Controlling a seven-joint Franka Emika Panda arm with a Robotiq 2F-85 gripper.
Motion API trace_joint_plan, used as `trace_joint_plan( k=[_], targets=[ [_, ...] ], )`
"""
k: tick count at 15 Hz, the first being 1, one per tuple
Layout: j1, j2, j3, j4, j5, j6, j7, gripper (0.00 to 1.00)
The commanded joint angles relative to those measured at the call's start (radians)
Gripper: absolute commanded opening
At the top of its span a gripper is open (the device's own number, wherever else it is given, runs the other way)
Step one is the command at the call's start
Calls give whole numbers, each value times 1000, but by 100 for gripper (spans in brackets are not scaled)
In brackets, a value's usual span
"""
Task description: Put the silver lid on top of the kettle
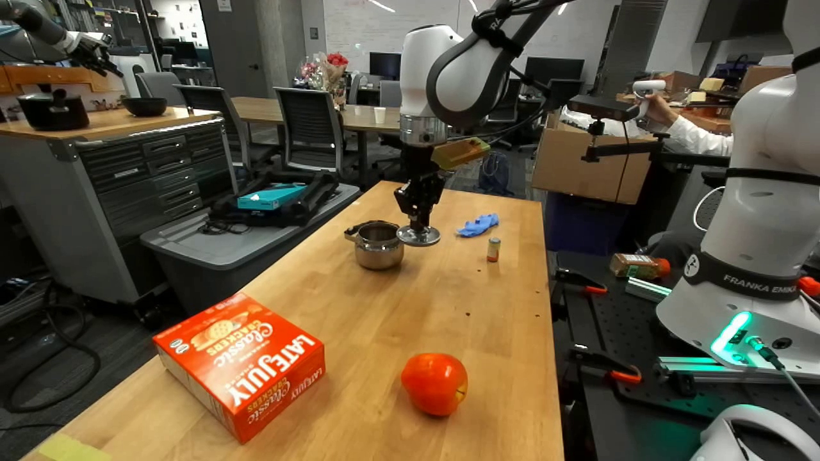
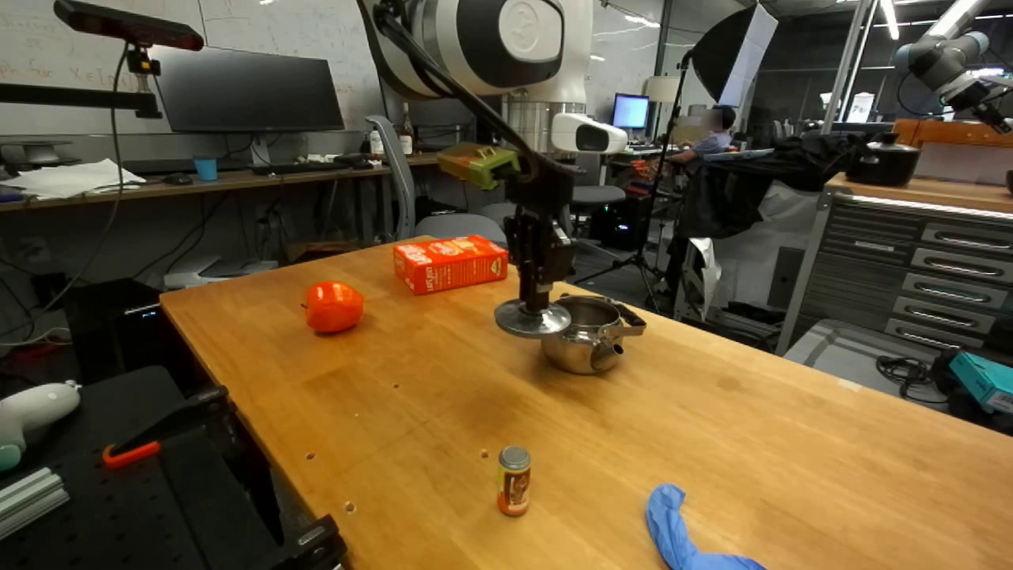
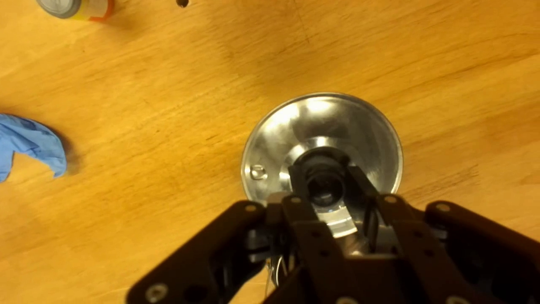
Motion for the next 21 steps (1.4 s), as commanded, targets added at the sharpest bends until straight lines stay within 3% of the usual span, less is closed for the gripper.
trace_joint_plan(
  k=[1,21],
  targets=[
    [2,11,11,46,23,-32,35,12],
    [19,146,-10,266,78,-39,254,11]
  ],
)
